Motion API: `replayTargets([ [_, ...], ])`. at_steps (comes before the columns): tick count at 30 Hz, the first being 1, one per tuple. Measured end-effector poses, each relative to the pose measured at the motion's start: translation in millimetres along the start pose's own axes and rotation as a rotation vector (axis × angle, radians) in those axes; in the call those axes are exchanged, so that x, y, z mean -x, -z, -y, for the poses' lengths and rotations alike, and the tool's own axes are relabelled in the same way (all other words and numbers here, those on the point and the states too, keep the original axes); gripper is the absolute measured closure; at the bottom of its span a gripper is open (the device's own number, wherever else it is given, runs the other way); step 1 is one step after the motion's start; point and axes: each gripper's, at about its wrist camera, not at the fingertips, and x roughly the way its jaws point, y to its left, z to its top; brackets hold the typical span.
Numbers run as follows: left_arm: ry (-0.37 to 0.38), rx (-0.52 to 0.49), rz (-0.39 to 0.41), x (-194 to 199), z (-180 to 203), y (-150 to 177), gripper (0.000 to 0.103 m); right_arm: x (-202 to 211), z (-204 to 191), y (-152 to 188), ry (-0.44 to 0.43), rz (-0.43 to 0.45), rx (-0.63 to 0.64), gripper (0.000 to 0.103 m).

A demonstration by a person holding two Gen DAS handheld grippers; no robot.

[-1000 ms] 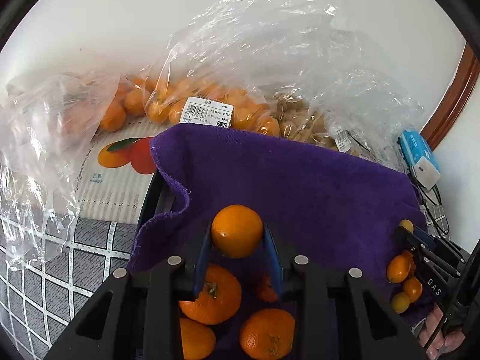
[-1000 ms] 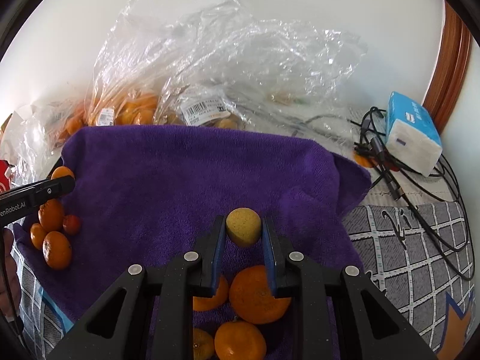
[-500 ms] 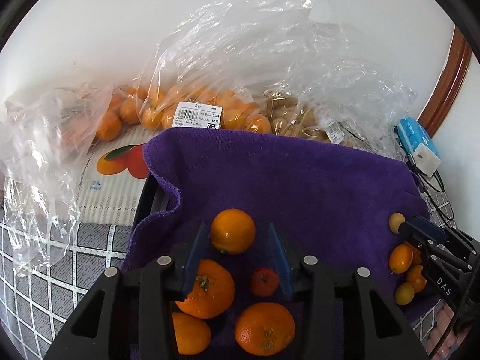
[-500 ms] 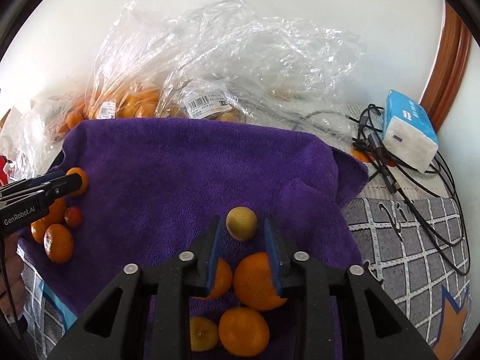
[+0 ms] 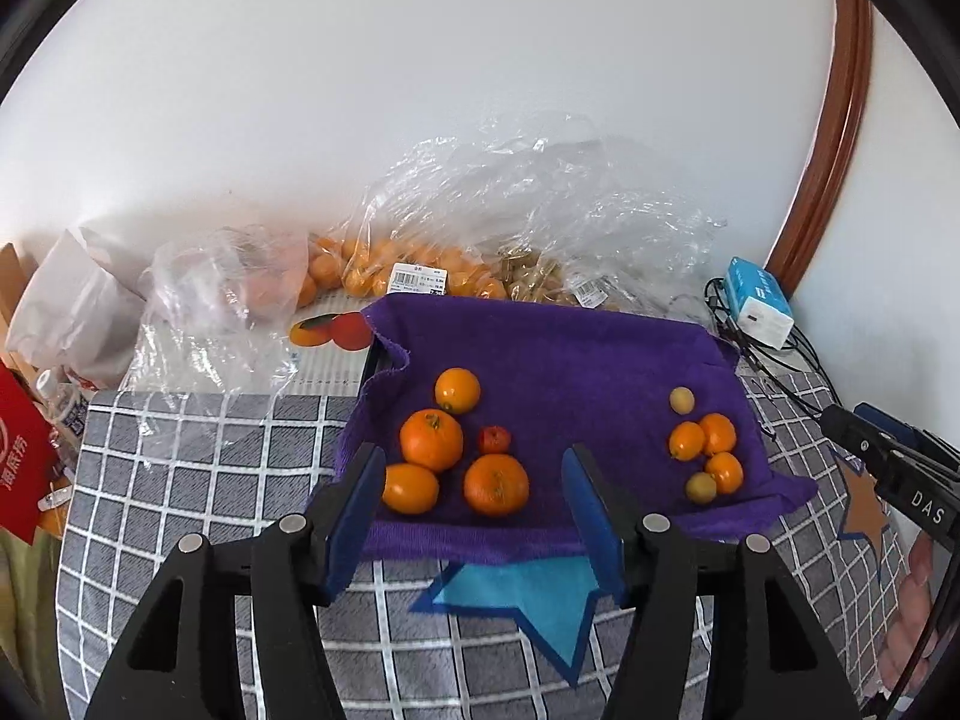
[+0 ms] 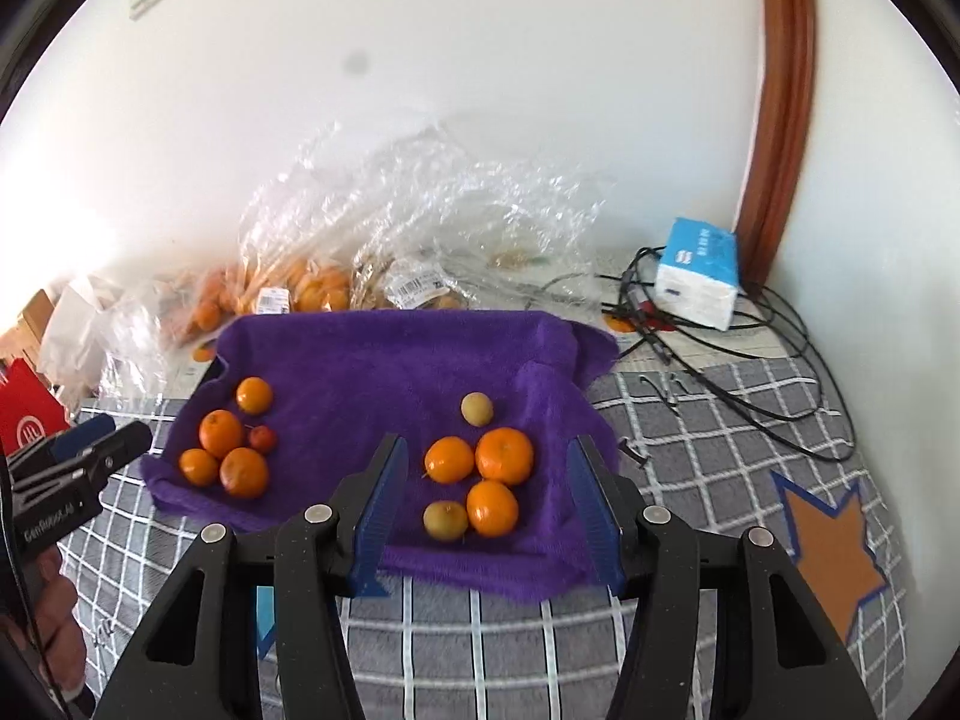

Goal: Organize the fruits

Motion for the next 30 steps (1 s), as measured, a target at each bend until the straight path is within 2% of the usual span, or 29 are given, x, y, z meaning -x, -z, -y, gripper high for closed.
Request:
replayTargets([
  [2, 0.000, -0.002, 0.017, 22.5, 1.3, 9.3, 0.037, 19.4, 1.2, 6.9, -0.020, 0.001, -0.006, 0.047],
  [7, -0.017, -0.011, 0.057, 68.7, 8.9, 33.3, 0.035, 60.5, -1.5, 28.4, -0.031, 0.008, 0.014, 0.047],
  [9, -0.023, -0.006, 0.081, 86.0, 11.3, 43.4, 0.029, 73.2, -1.4, 37.2, -0.036, 0.018, 0.009, 0.046],
  [13, -0.032, -0.004, 0.122, 113.2, 14.1, 59.6, 0.025, 102.8, -0.2, 57.2, -0.043, 0.082, 0.004, 0.022],
  [16, -0.025, 0.000, 0.133, 126.4, 15.5, 69.8, 0.023, 123.2, -1.5, 69.6, -0.045, 0.118, 0.018, 0.013],
  [21, -0.031, 0.010, 0.158, 143.0, 20.0, 83.8, 0.017, 143.1, -5.9, 85.5, -0.039, 0.136, 0.061, 0.009],
  [30, -0.043, -0.012, 0.183, 157.9, 28.9, 94.7, 0.016, 158.8, 1.8, 102.4, -0.029, 0.148, 0.050, 0.007],
])
